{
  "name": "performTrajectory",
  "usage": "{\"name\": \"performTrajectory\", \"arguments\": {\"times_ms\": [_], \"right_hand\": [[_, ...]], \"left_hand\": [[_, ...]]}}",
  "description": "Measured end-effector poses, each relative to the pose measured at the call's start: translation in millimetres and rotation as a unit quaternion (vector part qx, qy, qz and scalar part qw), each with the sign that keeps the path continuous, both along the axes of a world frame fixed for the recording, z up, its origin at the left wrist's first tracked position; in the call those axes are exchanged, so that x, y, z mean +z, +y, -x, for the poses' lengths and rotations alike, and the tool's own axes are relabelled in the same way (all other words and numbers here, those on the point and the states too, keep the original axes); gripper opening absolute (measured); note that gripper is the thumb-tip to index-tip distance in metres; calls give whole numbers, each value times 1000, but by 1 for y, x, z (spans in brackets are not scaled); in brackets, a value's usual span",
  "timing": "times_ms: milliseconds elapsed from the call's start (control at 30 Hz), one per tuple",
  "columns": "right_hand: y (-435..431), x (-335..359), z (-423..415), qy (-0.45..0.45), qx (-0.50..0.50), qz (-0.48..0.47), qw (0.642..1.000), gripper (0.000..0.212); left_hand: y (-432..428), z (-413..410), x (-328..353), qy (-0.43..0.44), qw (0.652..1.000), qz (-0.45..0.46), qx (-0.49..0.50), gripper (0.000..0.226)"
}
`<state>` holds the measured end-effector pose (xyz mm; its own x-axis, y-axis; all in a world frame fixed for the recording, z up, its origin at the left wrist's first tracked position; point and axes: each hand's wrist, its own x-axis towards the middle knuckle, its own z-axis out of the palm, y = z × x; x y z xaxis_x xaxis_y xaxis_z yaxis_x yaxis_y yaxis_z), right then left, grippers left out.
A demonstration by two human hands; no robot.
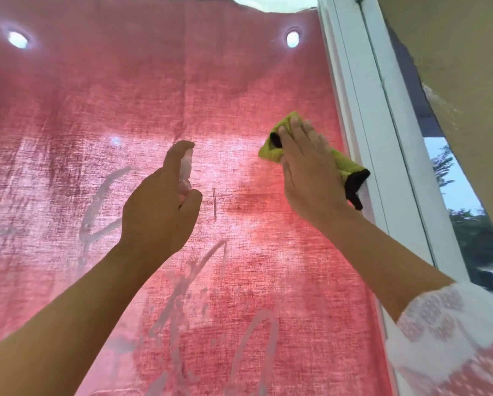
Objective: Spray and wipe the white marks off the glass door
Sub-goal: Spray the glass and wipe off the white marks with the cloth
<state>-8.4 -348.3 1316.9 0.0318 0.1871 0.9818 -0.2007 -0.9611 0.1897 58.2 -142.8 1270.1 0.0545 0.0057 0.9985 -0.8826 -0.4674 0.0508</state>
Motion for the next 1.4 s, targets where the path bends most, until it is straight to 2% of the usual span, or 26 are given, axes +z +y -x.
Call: {"name": "performTrajectory", "arguments": {"times_ms": [100,167,333,433,600,667,833,900,1033,1133,1200,1400], "right_hand": [[-4,-38,5,60,3,82,995,47],[-15,-51,11,63,-2,91,994,49],[-9,-9,7,-36,8,-54,998,48],[10,20,-6,-44,6,-78,996,49],[13,-8,-4,48,34,79,995,44],[2,-24,1,65,27,106,992,44],[11,5,-1,-20,7,-24,999,46],[26,26,-10,-22,11,-37,999,47],[45,34,-24,19,9,32,999,49],[43,4,-21,68,28,119,990,45],[31,-15,-15,78,43,135,987,43],[31,0,-10,-3,24,-10,1000,45]], "left_hand": [[3,0,3,3,1000,6,5,59],[4,1,4,6,1000,7,2,59],[9,2,7,-13,1000,10,4,60],[13,2,8,-11,1000,17,8,60],[20,-2,6,-8,999,28,16,59],[25,-6,5,-5,999,30,17,59],[39,-16,2,3,999,25,21,58],[41,-20,2,7,1000,25,16,58],[42,-30,-2,15,999,31,2,57],[40,-34,-4,8,999,36,4,58],[40,-34,-3,8,999,39,4,58],[42,-36,-1,5,999,37,-1,58]]}}
